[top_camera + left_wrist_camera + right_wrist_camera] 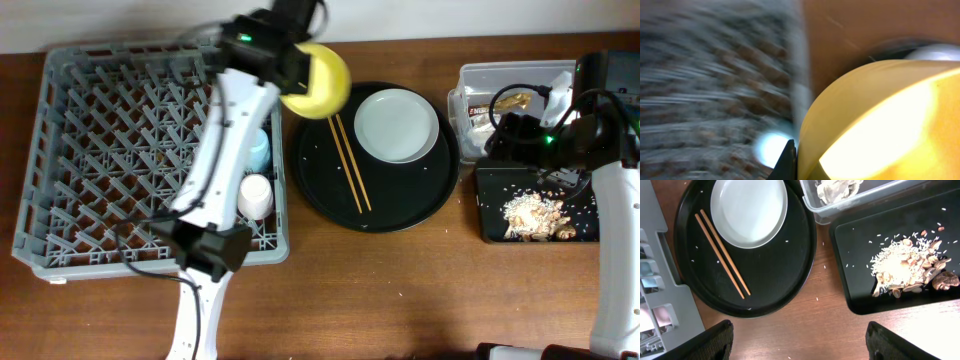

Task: Sort waste into correct bins and load items into the dishwasher rack
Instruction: 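Carry the yellow bowl over the rack with the left gripper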

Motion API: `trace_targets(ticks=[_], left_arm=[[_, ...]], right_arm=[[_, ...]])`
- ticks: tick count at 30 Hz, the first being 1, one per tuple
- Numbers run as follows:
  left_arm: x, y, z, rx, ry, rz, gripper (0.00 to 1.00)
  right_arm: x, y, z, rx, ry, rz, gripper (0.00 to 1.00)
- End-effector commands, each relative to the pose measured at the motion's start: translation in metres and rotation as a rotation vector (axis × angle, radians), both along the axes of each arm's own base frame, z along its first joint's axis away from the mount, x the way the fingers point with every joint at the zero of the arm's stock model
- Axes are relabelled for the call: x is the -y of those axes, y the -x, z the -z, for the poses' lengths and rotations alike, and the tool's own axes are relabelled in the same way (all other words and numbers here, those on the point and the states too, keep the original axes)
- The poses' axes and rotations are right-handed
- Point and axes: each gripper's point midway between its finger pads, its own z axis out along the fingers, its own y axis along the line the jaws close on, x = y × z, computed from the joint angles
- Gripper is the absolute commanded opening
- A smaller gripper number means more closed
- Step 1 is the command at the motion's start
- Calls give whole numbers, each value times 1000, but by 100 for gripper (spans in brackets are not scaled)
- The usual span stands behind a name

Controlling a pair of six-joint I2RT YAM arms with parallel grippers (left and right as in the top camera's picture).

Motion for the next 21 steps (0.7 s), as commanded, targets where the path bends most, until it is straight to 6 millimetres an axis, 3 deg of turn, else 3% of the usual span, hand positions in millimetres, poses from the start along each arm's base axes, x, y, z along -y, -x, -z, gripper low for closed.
trace_targets(ticks=[1, 3, 7, 12, 21], left_arm=[[-87, -31, -15, 141, -302, -236, 0], [-117, -53, -28, 264, -437, -369, 0], [-142, -72, -22, 368, -706, -532, 0], [-150, -82, 27, 324, -881, -562, 0], [-144, -70, 22, 347, -931, -590, 0]], right_arm=[[3, 1, 3, -8, 13, 11, 86], [3, 0, 4, -9, 20, -7, 86], [4, 0, 6, -17, 20, -9, 86], [4, -4, 15, -45, 16, -13, 86], [5, -7, 22, -68, 11, -14, 86]])
